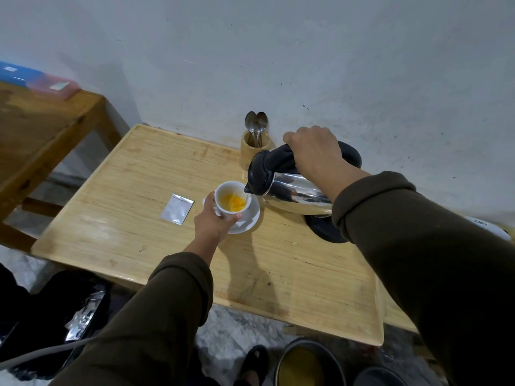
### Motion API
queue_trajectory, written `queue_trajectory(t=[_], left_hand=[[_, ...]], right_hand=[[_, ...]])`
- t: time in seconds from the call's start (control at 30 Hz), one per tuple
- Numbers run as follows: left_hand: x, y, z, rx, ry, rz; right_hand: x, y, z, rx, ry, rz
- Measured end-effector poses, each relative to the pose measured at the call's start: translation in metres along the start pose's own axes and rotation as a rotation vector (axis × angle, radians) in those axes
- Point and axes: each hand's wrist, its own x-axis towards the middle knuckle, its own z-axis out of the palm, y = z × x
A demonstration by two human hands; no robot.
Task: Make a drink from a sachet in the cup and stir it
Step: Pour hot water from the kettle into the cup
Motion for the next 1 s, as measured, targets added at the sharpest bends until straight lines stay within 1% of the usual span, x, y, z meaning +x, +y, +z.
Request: queue_trajectory(t=[1.0], left_hand=[[0.0003,0.0018,-0.0005,0.0,-0.002,-0.019]], right_hand=[[0.0039,0.0048,0.0008,-0.065,-0.01,0.035]])
